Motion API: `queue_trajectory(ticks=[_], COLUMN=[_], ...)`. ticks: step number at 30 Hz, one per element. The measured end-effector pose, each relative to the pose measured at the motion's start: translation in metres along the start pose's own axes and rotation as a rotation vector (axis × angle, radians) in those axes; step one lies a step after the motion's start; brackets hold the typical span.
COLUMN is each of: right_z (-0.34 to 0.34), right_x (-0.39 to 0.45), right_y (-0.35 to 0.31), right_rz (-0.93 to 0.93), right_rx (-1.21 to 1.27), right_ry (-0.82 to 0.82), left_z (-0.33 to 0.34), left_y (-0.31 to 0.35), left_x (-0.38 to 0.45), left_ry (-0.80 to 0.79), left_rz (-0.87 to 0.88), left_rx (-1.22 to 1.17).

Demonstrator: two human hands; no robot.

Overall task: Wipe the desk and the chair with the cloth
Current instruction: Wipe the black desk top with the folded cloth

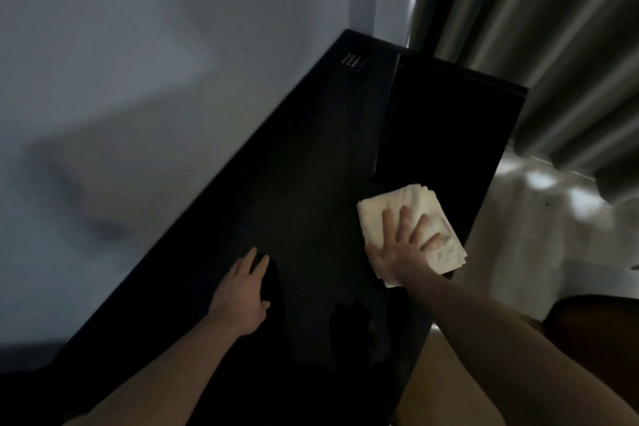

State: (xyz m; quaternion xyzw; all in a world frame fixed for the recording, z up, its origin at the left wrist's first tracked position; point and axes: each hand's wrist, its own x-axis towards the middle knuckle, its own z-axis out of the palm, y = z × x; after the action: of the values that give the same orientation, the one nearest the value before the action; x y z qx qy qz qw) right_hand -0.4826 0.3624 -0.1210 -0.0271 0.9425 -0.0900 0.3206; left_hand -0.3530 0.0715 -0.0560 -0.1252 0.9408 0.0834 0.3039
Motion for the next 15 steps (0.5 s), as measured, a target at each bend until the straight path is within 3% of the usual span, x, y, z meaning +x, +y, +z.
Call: queue_trajectory(ticks=[9, 15], right_z=[0.128, 0.196], right_x=[-0.157, -0.248], right_y=[-0.056, -0.080], right_rz=[-0.142, -0.251], right_rx=[-0.028, -0.134], right_ry=[-0.066, -0.116], left_z=[0.102, 0.149], left_y=[-0.112, -0.139], left_x=[-0.140, -0.188], left_ry=[-0.064, -0.142], left_rz=[-0.182, -0.260], left_rx=[-0.022, -0.112])
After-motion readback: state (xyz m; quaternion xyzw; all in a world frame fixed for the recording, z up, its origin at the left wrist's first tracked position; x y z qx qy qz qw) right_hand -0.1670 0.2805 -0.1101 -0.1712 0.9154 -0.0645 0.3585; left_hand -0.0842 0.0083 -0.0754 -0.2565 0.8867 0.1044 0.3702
